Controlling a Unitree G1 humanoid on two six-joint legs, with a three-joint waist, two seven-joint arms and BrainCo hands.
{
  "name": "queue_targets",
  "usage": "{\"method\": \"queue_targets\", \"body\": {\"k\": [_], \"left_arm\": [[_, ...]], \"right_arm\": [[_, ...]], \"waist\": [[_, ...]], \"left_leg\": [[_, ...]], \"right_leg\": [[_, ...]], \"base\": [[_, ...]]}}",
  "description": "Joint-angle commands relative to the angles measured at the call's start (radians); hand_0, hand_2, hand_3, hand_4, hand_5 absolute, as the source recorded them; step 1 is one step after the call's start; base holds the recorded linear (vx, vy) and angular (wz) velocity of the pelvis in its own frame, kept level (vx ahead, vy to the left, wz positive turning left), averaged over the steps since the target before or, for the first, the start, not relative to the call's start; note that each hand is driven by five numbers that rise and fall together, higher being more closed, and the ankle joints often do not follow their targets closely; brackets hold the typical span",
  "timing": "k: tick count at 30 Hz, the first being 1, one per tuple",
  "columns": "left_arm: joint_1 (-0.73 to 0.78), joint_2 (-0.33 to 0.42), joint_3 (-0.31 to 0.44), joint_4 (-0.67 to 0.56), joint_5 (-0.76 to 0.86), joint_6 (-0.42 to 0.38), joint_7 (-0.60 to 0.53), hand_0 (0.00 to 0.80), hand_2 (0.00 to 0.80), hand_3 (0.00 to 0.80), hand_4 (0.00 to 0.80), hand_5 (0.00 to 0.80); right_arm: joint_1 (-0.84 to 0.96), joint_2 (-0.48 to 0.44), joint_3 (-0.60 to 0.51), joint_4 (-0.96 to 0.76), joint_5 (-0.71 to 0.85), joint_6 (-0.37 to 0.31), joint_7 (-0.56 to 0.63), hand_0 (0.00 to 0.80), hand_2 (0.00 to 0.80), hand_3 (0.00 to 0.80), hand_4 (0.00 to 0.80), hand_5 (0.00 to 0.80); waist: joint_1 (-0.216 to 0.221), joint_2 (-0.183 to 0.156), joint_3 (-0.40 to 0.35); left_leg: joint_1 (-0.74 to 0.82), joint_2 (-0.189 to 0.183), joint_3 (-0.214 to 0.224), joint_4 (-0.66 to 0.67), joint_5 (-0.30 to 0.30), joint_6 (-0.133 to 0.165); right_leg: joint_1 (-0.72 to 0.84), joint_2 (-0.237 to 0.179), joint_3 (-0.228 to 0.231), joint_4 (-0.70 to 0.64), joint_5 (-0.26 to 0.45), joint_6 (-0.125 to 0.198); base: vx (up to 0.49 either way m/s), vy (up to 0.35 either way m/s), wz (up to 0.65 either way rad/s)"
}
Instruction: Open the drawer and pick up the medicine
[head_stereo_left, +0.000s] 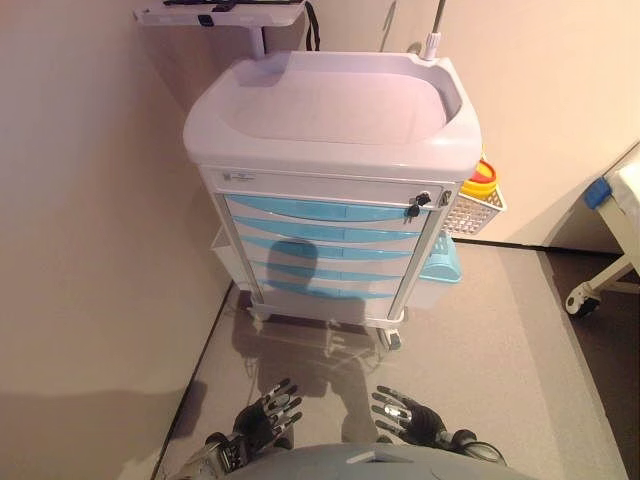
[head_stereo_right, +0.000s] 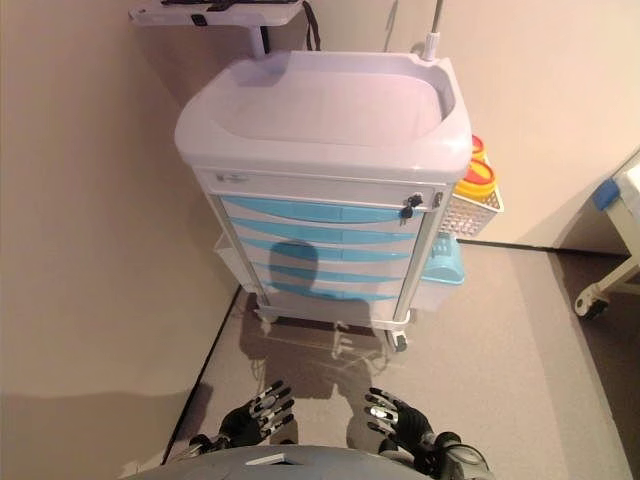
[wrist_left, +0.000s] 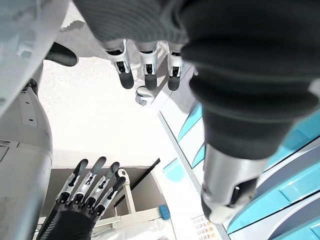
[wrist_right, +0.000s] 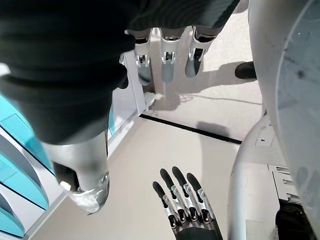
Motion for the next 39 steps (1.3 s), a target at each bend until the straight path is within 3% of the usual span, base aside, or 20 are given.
{"method": "queue_targets", "body": {"k": [1, 15, 22, 28, 29, 31, 39], "left_arm": [[-0.071, -0.032, -0.015, 0.042, -0.010, -0.033, -0.035, 0.000, 0.000, 0.000, 0.000, 0.000], [-0.061, -0.042, 0.011, 0.027, -0.109, -0.066, -0.045, 0.000, 0.000, 0.000, 0.000, 0.000], [-0.059, -0.039, 0.018, 0.009, -0.115, -0.164, -0.003, 0.000, 0.000, 0.000, 0.000, 0.000], [-0.057, -0.042, 0.022, 0.008, -0.131, -0.063, -0.066, 0.000, 0.000, 0.000, 0.000, 0.000], [-0.052, -0.045, 0.023, 0.013, -0.158, -0.004, -0.107, 0.000, 0.000, 0.000, 0.000, 0.000], [-0.049, -0.046, 0.031, 0.017, -0.184, 0.031, -0.125, 0.000, 0.000, 0.000, 0.000, 0.000], [-0.050, -0.055, 0.060, 0.023, -0.292, 0.120, -0.127, 0.000, 0.000, 0.000, 0.000, 0.000]], "right_arm": [[-0.065, 0.022, 0.025, 0.014, 0.016, -0.007, 0.042, 0.000, 0.000, 0.000, 0.000, 0.000], [-0.065, 0.028, 0.017, 0.017, 0.026, -0.010, 0.040, 0.000, 0.000, 0.000, 0.000, 0.000], [-0.061, 0.032, 0.015, 0.011, 0.043, -0.018, 0.025, 0.000, 0.000, 0.000, 0.000, 0.000], [-0.061, 0.031, 0.007, 0.020, 0.043, -0.022, 0.030, 0.000, 0.000, 0.000, 0.000, 0.000], [-0.058, 0.029, 0.007, 0.016, 0.039, -0.017, 0.031, 0.000, 0.000, 0.000, 0.000, 0.000], [-0.057, 0.027, 0.002, 0.016, 0.036, -0.015, 0.037, 0.000, 0.000, 0.000, 0.000, 0.000], [-0.050, 0.024, -0.005, -0.003, 0.060, -0.018, 0.027, 0.000, 0.000, 0.000, 0.000, 0.000]], "waist": [[0.011, -0.019, 0.019], [0.018, -0.022, 0.018], [0.023, -0.024, 0.020], [0.023, -0.024, 0.024], [0.021, -0.024, 0.028], [0.019, -0.024, 0.031], [0.015, -0.025, 0.067]], "left_leg": [[-0.024, -0.065, -0.051, 0.006, -0.046, 0.011], [-0.021, -0.066, -0.055, 0.006, -0.049, 0.011], [-0.023, -0.068, -0.061, 0.006, -0.047, 0.012], [-0.021, -0.067, -0.061, 0.006, -0.047, 0.013], [-0.020, -0.066, -0.058, 0.006, -0.046, 0.013], [-0.020, -0.064, -0.054, 0.006, -0.046, 0.012], [-0.043, -0.057, -0.052, 0.010, -0.043, 0.017]], "right_leg": [[0.008, 0.006, -0.007, 0.029, -0.022, 0.051], [0.010, 0.005, -0.008, 0.030, -0.023, 0.051], [0.009, 0.006, -0.009, 0.032, -0.024, 0.050], [0.009, 0.006, -0.009, 0.033, -0.022, 0.049], [0.008, 0.005, -0.008, 0.037, -0.022, 0.050], [0.005, 0.004, -0.007, 0.040, -0.022, 0.051], [-0.029, -0.002, 0.006, 0.065, -0.024, 0.052]], "base": [[0.000, 0.000, 0.00], [0.000, 0.000, 0.00], [0.000, 0.000, 0.00], [0.006, 0.002, 0.00], [0.040, 0.012, 0.00], [0.048, 0.015, 0.00], [0.013, 0.006, 0.00]]}}
